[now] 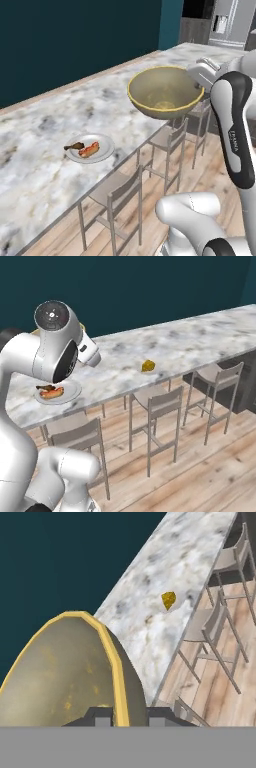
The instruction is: Take the smaller bowl and place it next to the appetizer plate on the dining counter , and place the larger bowl next to the plate with cooked food.
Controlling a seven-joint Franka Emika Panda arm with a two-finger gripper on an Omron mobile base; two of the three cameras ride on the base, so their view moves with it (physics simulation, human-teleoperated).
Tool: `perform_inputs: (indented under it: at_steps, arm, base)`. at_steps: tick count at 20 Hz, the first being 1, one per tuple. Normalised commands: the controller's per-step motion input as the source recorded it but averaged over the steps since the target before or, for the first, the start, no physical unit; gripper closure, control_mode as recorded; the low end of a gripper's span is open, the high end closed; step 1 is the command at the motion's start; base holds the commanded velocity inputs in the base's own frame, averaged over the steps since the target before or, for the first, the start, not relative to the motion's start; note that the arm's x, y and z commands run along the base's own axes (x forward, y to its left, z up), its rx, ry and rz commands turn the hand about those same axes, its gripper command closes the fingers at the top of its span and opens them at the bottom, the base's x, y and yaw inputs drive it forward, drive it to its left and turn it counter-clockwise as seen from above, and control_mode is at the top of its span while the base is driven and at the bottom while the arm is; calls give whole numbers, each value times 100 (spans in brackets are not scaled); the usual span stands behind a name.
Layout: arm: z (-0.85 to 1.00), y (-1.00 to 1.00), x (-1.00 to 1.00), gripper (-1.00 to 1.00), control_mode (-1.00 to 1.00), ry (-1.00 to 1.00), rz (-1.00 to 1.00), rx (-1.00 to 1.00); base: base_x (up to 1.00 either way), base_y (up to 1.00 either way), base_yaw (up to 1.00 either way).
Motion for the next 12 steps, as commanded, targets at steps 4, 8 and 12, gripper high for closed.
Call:
perform_inputs:
  at_steps: [4, 8, 12]
  arm:
    - [0, 0, 0, 100, 100, 0, 0, 0]
    - [0, 0, 0, 100, 100, 0, 0, 0]
    - [0, 0, 0, 100, 100, 0, 0, 0]
  base:
    - [41, 0, 26]
    - [61, -9, 34]
    - [68, -29, 37]
